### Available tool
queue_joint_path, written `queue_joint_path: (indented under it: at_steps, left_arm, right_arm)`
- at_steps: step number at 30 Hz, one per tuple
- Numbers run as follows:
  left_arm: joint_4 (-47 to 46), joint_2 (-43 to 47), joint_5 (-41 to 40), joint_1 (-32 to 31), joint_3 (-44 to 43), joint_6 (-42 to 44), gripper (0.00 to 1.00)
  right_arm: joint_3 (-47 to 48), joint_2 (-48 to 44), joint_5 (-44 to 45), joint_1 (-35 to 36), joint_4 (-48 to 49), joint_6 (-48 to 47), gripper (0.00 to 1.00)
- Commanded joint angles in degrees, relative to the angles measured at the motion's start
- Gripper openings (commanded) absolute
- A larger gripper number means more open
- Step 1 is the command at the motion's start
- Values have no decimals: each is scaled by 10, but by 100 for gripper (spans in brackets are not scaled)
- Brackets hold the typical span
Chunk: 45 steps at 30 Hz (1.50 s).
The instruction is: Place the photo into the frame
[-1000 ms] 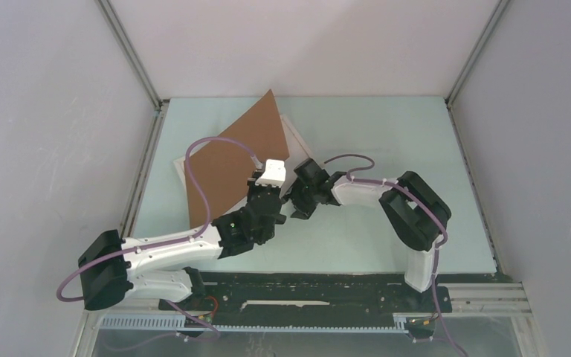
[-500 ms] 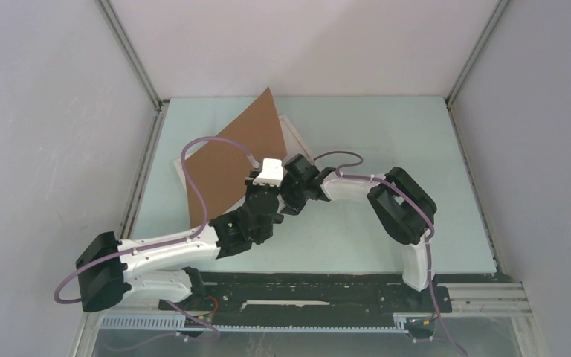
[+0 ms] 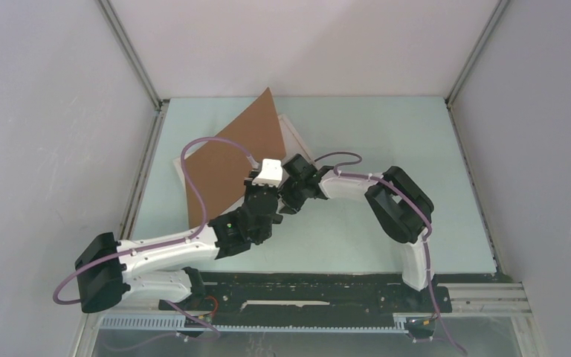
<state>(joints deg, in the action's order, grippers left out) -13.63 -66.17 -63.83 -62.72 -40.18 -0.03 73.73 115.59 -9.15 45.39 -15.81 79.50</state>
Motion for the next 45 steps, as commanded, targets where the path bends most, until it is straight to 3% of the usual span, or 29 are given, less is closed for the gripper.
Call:
queue_joint_path:
  at_steps: [1,4,7,11,14,15,17,18,22,32,45]
  left_arm:
    - [-36,22,3,5,14,-56,0]
    - [-36,24,1,5,15,-55,0]
    - [-36,23,0,5,15,-56,0]
    - [-37,21,-1,5,16,-57,0]
    - [-38,23,-2,5,19,-56,0]
    - [-39,24,-2,5,21,-56,0]
    - [-42,25,-2,5,24,-56,0]
    - [-42,25,-1,5,24,-56,0]
    - [-43,24,3,4,19,-56,0]
    - [-41,28,-1,5,21,-52,0]
    - [-40,39,2,4,25,-47,0]
  right_arm:
    - [19,23,7,3,-29,-5,49]
    - [19,28,0,5,-25,-6,36]
    - [20,32,-7,8,-10,-21,3]
    - [-28,15,-17,13,98,-30,0]
    - [-48,-2,3,13,115,-34,0]
    - [-41,-5,8,13,104,-43,4]
    - [-28,-8,13,13,93,-56,36]
    - [-22,-10,16,13,81,-56,47]
    - [-12,-12,17,20,70,-64,63]
    - [-10,11,5,22,59,-30,59]
    - [42,38,18,14,-24,-7,55]
